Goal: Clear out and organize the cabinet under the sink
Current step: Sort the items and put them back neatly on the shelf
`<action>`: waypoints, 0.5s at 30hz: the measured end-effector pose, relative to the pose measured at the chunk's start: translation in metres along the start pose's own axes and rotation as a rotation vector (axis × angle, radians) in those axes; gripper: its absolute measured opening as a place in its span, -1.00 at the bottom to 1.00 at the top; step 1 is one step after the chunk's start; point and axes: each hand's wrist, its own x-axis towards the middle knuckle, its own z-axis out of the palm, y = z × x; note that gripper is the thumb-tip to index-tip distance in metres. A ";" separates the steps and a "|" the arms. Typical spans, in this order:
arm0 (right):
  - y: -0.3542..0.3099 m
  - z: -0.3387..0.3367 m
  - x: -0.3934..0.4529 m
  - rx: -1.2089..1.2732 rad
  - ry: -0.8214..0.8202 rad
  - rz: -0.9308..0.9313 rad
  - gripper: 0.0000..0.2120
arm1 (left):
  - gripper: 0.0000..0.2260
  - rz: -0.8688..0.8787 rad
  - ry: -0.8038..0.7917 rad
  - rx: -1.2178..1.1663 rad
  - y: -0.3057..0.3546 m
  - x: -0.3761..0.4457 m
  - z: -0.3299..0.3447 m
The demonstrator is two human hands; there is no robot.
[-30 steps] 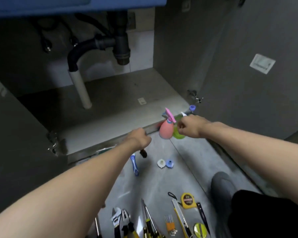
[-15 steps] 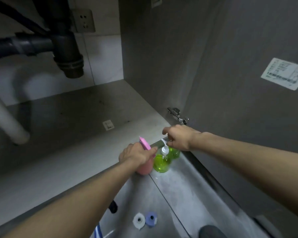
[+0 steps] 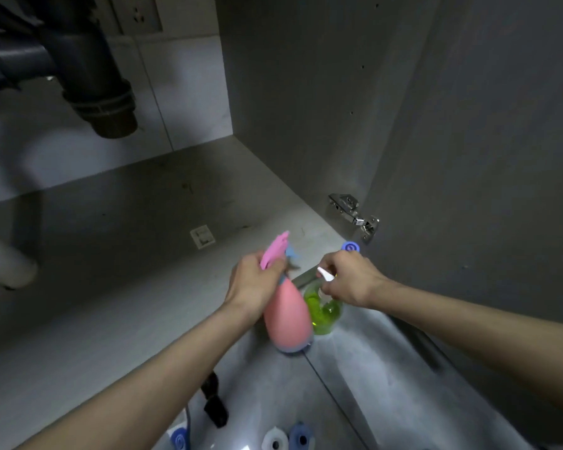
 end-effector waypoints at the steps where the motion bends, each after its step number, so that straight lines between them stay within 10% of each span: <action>1: 0.003 0.003 -0.003 0.065 0.024 0.018 -0.85 | -0.76 0.037 -0.004 -0.018 0.006 0.000 -0.006; 15: -0.017 0.007 -0.043 1.032 0.176 0.102 -0.84 | -0.85 0.341 0.176 0.039 0.086 0.032 -0.051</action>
